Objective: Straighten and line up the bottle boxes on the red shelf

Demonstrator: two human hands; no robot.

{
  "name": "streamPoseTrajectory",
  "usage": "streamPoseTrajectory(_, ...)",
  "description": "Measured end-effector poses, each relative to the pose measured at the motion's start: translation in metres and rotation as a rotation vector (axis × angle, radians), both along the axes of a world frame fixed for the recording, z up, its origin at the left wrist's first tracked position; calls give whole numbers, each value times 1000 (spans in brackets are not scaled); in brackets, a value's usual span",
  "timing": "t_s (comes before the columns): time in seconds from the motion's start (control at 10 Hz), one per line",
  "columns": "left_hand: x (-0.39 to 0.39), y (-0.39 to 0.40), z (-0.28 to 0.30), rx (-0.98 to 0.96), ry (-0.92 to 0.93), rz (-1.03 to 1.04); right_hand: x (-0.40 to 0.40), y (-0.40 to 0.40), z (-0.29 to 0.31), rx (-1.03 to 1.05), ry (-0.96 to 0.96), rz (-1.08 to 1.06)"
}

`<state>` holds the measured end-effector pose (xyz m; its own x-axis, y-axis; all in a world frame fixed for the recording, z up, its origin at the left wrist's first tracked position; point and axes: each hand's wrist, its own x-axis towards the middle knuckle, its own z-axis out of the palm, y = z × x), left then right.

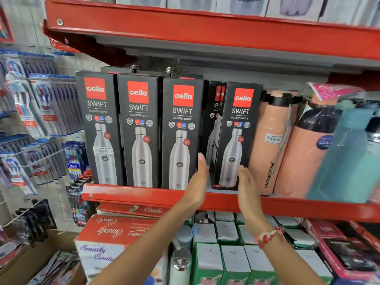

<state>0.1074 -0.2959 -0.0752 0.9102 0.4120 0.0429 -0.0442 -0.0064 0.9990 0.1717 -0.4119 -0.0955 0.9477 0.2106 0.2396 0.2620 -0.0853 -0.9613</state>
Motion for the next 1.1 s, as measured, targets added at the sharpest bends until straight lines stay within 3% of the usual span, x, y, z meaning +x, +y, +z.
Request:
streamPoseTrajectory(0.3, 19, -16, 0, -17, 59, 7, 18, 8, 12, 70, 175, 54)
streamPoseTrajectory(0.6, -17, -3, -3, 8, 31, 39, -11, 3, 14, 68, 276, 198)
streamPoseTrajectory(1.0, -41, 7, -5, 129, 81, -79, -29, 7, 11, 7, 299, 142)
streamPoseTrajectory(1.1, -43, 15, 7, 148, 60, -74, -42, 6, 28, -2, 181, 67)
